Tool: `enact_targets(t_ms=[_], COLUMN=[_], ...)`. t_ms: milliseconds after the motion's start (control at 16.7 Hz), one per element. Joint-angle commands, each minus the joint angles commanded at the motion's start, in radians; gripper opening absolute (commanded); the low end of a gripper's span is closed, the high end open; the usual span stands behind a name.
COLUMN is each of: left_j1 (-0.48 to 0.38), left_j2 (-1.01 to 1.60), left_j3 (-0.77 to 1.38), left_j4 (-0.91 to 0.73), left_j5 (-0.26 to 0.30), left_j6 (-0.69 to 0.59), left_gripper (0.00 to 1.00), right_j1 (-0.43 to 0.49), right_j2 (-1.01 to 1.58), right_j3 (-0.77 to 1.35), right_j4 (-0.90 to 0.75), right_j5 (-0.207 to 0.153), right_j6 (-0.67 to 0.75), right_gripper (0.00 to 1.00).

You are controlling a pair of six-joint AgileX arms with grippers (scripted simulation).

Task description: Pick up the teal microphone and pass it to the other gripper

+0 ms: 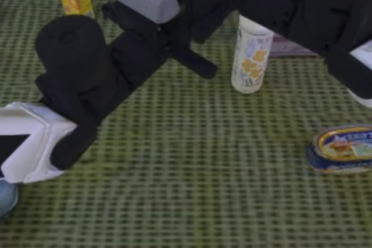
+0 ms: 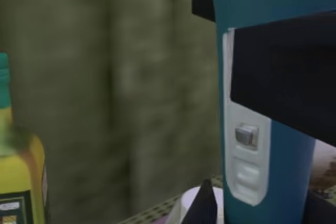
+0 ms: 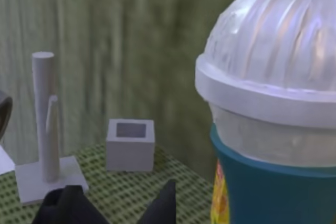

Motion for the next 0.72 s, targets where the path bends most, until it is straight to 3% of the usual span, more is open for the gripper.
enact_targets(t_ms=[240, 720], left_j1=[0.0, 0.0], left_j2=[0.0, 0.0], left_j3=[0.0, 0.0], left_j4=[0.0, 0.0], left_j5=[0.0, 0.0], left_j6=[0.0, 0.0], left_gripper=[0.0, 0.0], right_j1=[0.001, 0.001], right_j2=[0.003, 0.003], right_j3=[0.003, 0.003], right_j4=[0.001, 0.001], right_j5=[0.001, 0.001], right_j6=[0.0, 0.0], right_gripper=[1.0, 0.4])
